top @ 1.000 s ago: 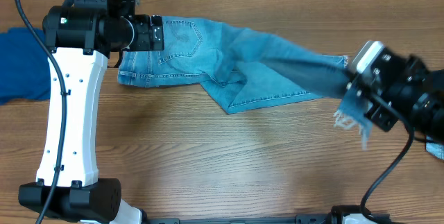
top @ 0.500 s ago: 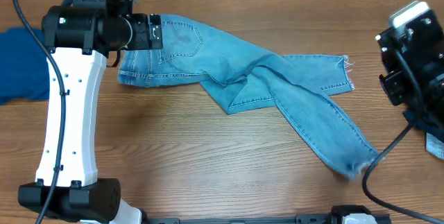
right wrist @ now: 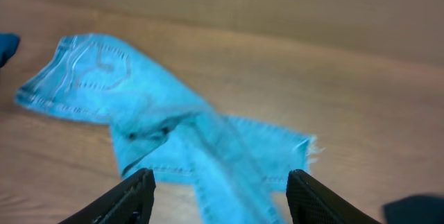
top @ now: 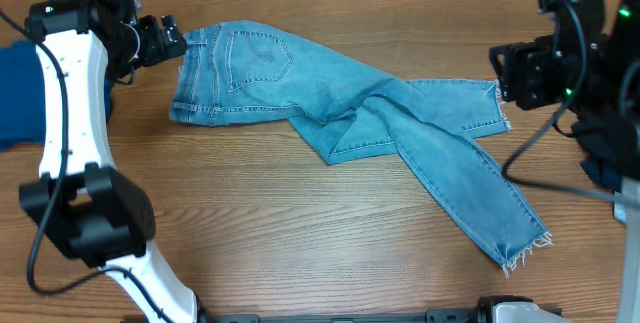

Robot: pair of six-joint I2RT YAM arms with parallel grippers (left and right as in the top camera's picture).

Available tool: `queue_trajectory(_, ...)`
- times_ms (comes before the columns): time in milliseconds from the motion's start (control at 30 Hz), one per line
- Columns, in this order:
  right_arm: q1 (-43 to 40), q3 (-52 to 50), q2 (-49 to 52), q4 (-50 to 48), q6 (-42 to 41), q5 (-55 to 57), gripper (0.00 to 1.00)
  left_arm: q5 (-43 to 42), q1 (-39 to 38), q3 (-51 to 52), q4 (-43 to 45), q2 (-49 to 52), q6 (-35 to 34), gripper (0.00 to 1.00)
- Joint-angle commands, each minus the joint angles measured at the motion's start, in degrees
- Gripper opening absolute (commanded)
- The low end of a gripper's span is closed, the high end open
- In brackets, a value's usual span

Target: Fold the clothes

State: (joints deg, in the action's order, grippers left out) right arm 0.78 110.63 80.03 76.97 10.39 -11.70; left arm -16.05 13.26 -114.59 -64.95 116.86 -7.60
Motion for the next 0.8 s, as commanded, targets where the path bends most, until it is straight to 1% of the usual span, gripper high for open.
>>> queue_trajectory(0, -0.2, 0.8, 2.4, 1.0, -2.5, -3.6, 0.65, -10.2, 2.4, -0.5, 5.4, 5.1, -1.9, 1.0)
queue_trajectory(133, -0.2, 0.8, 4.1, 1.1, -2.5, -6.0, 0.66, -14.1, 2.8, -0.5, 12.4, 10.9, -3.8, 1.0)
queue_trajectory(300, -0.2, 0.8, 4.3, 1.0, -2.5, -7.3, 0.66, -21.7, 2.7, -0.5, 22.2, 18.0, -5.0, 1.0)
queue_trajectory(367, -0.2, 0.8, 4.3, 1.4, -2.5, -7.7, 0.66, -22.0, 2.4, -0.5, 25.9, 20.3, -6.2, 1.0)
queue_trajectory(467, -0.2, 0.8, 4.3, 1.9, -2.5, -7.7, 0.66, -22.3, 1.9, -0.5, 29.9, 22.2, -6.1, 1.0)
queue_trajectory(633, -0.2, 0.8, 4.3, 2.1, -2.6, -7.7, 0.66, -20.3, 0.5, -0.5, 35.8, 22.9, -5.5, 1.0)
queue_trajectory(767, -0.2, 0.8, 4.3, 2.2, -2.6, -7.7, 0.65, -16.1, -1.3, -0.5, 36.9, 23.0, -5.4, 1.0)
